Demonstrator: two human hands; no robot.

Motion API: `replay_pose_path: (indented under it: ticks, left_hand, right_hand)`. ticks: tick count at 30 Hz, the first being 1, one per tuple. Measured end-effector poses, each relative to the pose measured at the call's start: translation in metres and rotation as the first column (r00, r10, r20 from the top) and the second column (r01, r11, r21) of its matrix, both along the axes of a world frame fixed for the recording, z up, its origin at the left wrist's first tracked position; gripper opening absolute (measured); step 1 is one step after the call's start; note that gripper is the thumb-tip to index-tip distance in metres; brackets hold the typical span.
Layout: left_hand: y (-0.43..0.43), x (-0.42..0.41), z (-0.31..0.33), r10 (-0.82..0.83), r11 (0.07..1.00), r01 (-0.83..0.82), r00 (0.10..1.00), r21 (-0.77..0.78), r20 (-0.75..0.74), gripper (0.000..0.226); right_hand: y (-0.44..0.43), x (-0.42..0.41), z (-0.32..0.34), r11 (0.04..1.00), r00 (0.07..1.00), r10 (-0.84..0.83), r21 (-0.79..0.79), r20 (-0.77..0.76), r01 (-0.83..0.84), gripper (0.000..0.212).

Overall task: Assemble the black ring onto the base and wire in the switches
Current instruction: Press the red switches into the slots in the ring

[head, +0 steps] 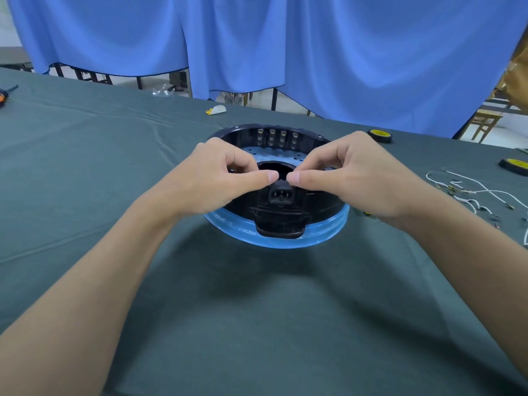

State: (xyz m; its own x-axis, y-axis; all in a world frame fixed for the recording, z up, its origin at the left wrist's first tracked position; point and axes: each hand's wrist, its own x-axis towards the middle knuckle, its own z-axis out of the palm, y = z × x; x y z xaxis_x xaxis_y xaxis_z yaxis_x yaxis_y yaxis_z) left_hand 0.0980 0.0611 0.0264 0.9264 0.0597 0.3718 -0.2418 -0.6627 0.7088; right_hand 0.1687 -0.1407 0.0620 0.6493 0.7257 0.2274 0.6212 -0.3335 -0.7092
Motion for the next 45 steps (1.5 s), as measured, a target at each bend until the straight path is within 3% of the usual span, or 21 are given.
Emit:
replay_pose_path:
  ticks: [2, 11, 17, 20, 22, 24, 26, 30, 33, 35, 38, 41, 43, 45]
  left_hand:
    - [0.001, 0.000, -0.001, 0.019, 0.999, -0.018, 1.000, 0.043, -0.010, 0.062]
    - [-0.002, 0.001, 0.000, 0.062, 0.992, -0.060, 0.998, 0.112, -0.020, 0.061]
    - [0.001, 0.006, 0.017, 0.028, 0.991, 0.009, 0.964, 0.136, -0.263, 0.055]
    - [0.004, 0.007, 0.017, 0.013, 0.988, 0.030, 0.962, 0.150, -0.273, 0.057]
    - [0.003, 0.005, 0.011, 0.007, 0.993, 0.011, 0.987, 0.116, -0.159, 0.055]
    - [-0.004, 0.005, 0.000, 0.060, 0.993, -0.069, 0.994, 0.094, 0.094, 0.044]
    - [-0.011, 0.008, -0.009, 0.145, 0.958, -0.208, 0.946, 0.199, 0.291, 0.041]
    - [-0.022, 0.013, -0.015, 0.205, 0.827, -0.387, 0.883, 0.408, 0.422, 0.055]
    - [-0.037, 0.013, -0.020, 0.287, 0.743, -0.527, 0.808, 0.413, 0.515, 0.055]
    - [-0.051, 0.012, -0.021, 0.306, 0.711, -0.582, 0.761, 0.394, 0.572, 0.054]
    - [-0.066, 0.009, -0.016, 0.290, 0.679, -0.606, 0.739, 0.414, 0.608, 0.053]
    - [-0.070, 0.008, -0.012, 0.176, 0.644, -0.587, 0.738, 0.491, 0.651, 0.050]
    - [-0.074, 0.012, -0.007, 0.052, 0.584, -0.529, 0.781, 0.615, 0.623, 0.044]
    - [-0.080, 0.018, -0.003, -0.024, 0.479, -0.427, 0.867, 0.767, 0.497, 0.039]
  right_hand:
    - [0.003, 0.000, -0.004, 0.999, 0.999, -0.046, -0.004, -0.022, 0.046, 0.015]
    - [0.012, 0.002, -0.005, 0.986, 0.971, -0.160, -0.082, -0.176, 0.148, 0.014]
    - [0.013, -0.005, -0.011, 0.971, 0.965, -0.227, -0.110, -0.130, 0.214, 0.008]
    - [0.012, -0.003, -0.010, 0.971, 0.966, -0.228, -0.105, -0.121, 0.216, 0.018]
    - [0.013, -0.002, -0.012, 0.964, 0.966, -0.246, -0.121, -0.077, 0.236, 0.032]
    - [0.016, -0.002, -0.019, 0.954, 0.959, -0.283, -0.099, 0.016, 0.284, 0.033]
    - [0.018, -0.005, -0.028, 0.945, 0.932, -0.320, -0.019, 0.174, 0.328, 0.030]
    - [0.018, -0.002, -0.040, 0.945, 0.902, -0.324, 0.064, 0.285, 0.319, 0.047]
    - [0.017, -0.002, -0.043, 0.831, 0.828, -0.555, 0.114, 0.085, 0.545, 0.065]
    - [0.016, -0.003, -0.045, 0.802, 0.806, -0.579, 0.094, -0.123, 0.590, 0.067]
    - [0.011, 0.004, -0.044, 0.832, 0.842, -0.487, 0.169, -0.232, 0.528, 0.053]
    - [0.001, 0.022, -0.041, 0.873, 0.885, -0.345, 0.240, -0.314, 0.425, 0.071]
    - [-0.006, 0.037, -0.040, 0.910, 0.902, -0.228, 0.250, -0.367, 0.332, 0.075]
    - [-0.013, 0.051, -0.039, 0.927, 0.901, -0.157, 0.254, -0.403, 0.276, 0.069]
